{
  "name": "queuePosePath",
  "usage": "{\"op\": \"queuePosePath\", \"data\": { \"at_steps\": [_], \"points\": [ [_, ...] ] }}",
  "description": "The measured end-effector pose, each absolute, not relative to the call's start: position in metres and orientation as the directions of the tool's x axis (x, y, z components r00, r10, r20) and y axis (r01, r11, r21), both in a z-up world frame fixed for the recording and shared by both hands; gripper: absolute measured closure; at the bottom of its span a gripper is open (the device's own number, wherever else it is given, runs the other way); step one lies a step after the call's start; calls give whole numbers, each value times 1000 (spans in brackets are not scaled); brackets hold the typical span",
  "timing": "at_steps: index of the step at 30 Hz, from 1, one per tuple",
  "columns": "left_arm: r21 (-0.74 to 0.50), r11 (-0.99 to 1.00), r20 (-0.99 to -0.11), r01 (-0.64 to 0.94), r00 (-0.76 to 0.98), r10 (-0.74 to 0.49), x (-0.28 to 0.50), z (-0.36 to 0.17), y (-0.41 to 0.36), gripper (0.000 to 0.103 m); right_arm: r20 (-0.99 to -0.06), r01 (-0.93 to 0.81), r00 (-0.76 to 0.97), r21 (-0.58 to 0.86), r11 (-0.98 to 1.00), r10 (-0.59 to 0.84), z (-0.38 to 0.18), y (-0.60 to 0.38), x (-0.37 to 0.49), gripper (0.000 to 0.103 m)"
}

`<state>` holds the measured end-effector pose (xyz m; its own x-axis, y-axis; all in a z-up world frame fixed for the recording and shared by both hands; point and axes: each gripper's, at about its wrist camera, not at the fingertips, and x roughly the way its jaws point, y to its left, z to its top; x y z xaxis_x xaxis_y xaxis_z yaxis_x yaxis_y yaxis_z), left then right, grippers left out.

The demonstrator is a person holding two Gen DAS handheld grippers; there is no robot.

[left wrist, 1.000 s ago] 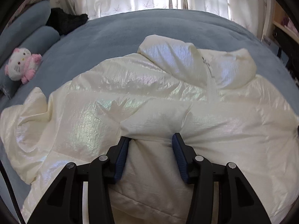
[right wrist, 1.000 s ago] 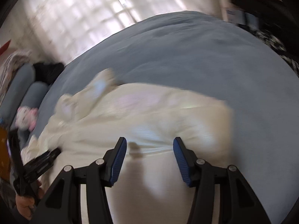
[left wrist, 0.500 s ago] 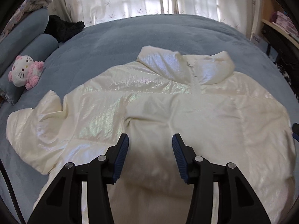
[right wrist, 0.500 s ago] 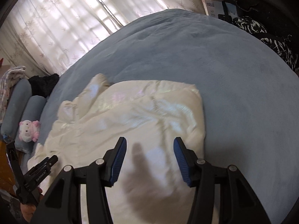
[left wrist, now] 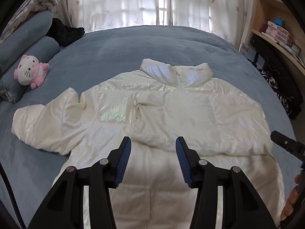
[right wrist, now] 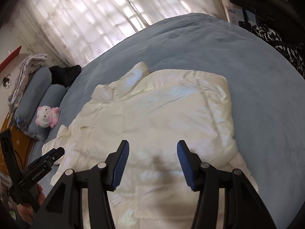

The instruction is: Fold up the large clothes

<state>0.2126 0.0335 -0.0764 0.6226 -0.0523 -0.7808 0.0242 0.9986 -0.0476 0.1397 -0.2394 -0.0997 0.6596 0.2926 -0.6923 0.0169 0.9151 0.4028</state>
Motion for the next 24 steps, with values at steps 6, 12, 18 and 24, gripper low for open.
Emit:
{"op": "queuePosePath", "data": {
  "at_steps": [6,12,18,24],
  "points": [
    [-37,999,-777,34,627,-50,182,-67,47,54,-688,-31,653,393,919,317,-89,-208,117,50],
    [-20,999,-790,42,612,-42,155,-65,72,53,-707,-81,620,374,924,341,-87,-174,101,50],
    [-28,1000,-786,-2,618,-21,136,-55,121,46,-715,-147,605,334,931,352,-79,-135,92,50],
    [-104,992,-786,-72,618,-38,130,-46,196,46,-705,-226,610,284,932,362,-65,-86,88,50]
  ]
}}
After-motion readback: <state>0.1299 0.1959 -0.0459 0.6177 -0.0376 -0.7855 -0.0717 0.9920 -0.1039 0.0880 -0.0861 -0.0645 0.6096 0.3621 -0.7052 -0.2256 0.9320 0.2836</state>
